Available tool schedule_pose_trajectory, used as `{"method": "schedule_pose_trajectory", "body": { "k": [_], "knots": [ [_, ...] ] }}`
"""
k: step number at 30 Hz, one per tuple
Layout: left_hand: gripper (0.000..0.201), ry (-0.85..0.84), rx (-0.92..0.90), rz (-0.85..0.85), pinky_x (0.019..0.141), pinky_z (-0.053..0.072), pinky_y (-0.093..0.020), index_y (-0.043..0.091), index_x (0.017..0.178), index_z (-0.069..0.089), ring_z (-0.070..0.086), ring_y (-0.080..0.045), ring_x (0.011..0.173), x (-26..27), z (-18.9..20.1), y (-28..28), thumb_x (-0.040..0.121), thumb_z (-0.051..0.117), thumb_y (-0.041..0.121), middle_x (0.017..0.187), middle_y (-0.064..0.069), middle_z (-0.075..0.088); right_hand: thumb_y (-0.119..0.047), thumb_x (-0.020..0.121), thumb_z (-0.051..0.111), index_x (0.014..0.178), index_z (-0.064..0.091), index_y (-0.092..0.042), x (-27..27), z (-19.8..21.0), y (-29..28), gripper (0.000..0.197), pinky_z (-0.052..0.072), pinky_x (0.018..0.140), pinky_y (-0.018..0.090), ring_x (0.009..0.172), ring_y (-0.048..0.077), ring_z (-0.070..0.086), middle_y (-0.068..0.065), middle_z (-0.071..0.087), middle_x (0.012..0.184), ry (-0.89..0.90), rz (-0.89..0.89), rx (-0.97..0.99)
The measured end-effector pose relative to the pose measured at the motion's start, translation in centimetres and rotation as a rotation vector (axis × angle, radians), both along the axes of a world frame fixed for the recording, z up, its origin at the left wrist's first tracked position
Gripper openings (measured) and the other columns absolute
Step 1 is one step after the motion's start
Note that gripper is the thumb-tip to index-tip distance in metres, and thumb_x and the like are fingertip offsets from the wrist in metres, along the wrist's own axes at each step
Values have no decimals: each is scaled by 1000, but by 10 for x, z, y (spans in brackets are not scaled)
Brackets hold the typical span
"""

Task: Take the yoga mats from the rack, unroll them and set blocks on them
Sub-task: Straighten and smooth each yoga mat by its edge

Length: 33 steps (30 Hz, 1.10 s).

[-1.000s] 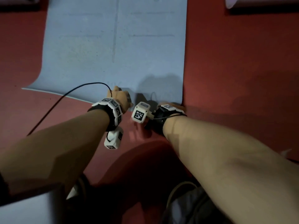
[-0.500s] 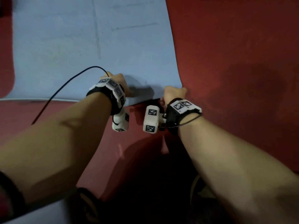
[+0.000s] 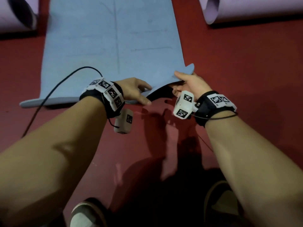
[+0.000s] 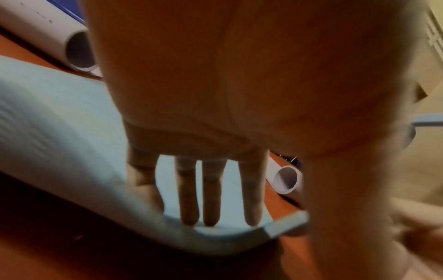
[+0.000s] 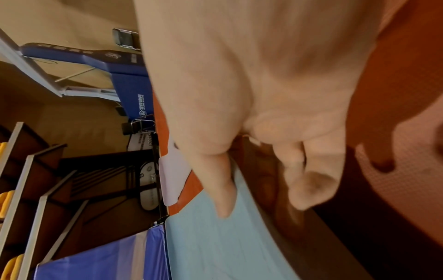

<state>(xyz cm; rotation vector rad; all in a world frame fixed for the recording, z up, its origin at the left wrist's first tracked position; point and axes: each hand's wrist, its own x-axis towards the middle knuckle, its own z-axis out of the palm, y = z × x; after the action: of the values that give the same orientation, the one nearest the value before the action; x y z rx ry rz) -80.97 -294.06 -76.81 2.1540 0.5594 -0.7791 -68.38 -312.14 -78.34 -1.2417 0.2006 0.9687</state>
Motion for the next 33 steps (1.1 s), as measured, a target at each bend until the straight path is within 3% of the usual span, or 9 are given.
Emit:
{"method": "schedule_pose_trajectory", "body": {
  "k": [4, 8, 15, 18, 20, 23, 26, 29, 33],
  "knots": [
    [77, -75, 221, -78, 99, 46, -36, 22, 145, 46, 54, -28, 122, -8, -10, -2, 76, 83, 20, 141, -6, 52, -5, 92, 60, 127, 51, -21, 13, 5, -6, 40, 50, 55, 30, 95, 31, 67, 11, 67, 118, 21, 124, 23],
    [74, -137, 433, -158, 96, 48, -48, 33, 146, 40, 48, -34, 120, -11, -22, -10, 79, 66, 18, 136, -6, 48, -2, 94, 57, 122, 52, -20, 24, 13, -8, 34, 51, 55, 27, 81, 24, 70, 9, 69, 107, -105, 240, -5],
    [48, -266, 545, 36, 90, 49, -48, 29, 135, 54, 51, -34, 118, 0, -14, -3, 90, 50, 13, 127, -5, 58, -10, 94, 63, 109, 52, -20, 32, 14, -4, 21, 42, 50, 22, 69, 14, 66, 4, 68, 102, -249, 190, -96],
    [42, -313, 559, 99, 84, 50, -48, 24, 125, 59, 53, -35, 112, 6, -15, -2, 88, 50, 9, 119, -8, 61, -25, 81, 80, 109, 47, -22, 39, 12, -1, 43, 48, 54, 26, 73, 14, 64, 4, 67, 102, -456, 108, -332],
    [40, -308, 582, 108, 79, 50, -44, 23, 122, 60, 54, -34, 109, 9, -17, -3, 87, 50, 7, 115, -7, 62, -36, 69, 87, 123, 45, -24, 50, 11, -1, 69, 55, 73, 32, 92, 16, 62, 5, 60, 115, -713, 108, -510],
    [40, -315, 618, 109, 72, 45, -40, 22, 119, 61, 57, -35, 105, 14, -21, -3, 85, 50, 4, 112, -8, 64, -37, 67, 88, 142, 45, -28, 65, 18, -1, 86, 44, 97, 29, 117, 19, 53, 7, 48, 135, -942, 319, -610],
    [39, -339, 652, 148, 74, 49, -44, 21, 117, 60, 57, -35, 102, 20, -24, -3, 85, 50, 2, 109, -8, 64, -36, 72, 85, 133, 59, -23, 76, 28, 3, 68, 43, 98, 26, 115, 16, 57, 5, 58, 130, -977, 591, -645],
    [39, -364, 678, 193, 72, 44, -41, 21, 116, 61, 56, -34, 103, 25, -24, 0, 85, 48, 0, 110, -7, 64, -36, 74, 84, 123, 67, -22, 78, 34, 4, 53, 42, 98, 26, 114, 13, 58, 2, 63, 124, -969, 719, -649],
    [44, -401, 703, 229, 73, 44, -43, 21, 118, 61, 55, -36, 106, 31, -19, 6, 83, 47, -1, 115, -7, 64, -38, 72, 85, 125, 65, -23, 78, 36, 9, 59, 40, 99, 24, 116, 13, 57, -2, 62, 122, -973, 785, -660]
  ]
}}
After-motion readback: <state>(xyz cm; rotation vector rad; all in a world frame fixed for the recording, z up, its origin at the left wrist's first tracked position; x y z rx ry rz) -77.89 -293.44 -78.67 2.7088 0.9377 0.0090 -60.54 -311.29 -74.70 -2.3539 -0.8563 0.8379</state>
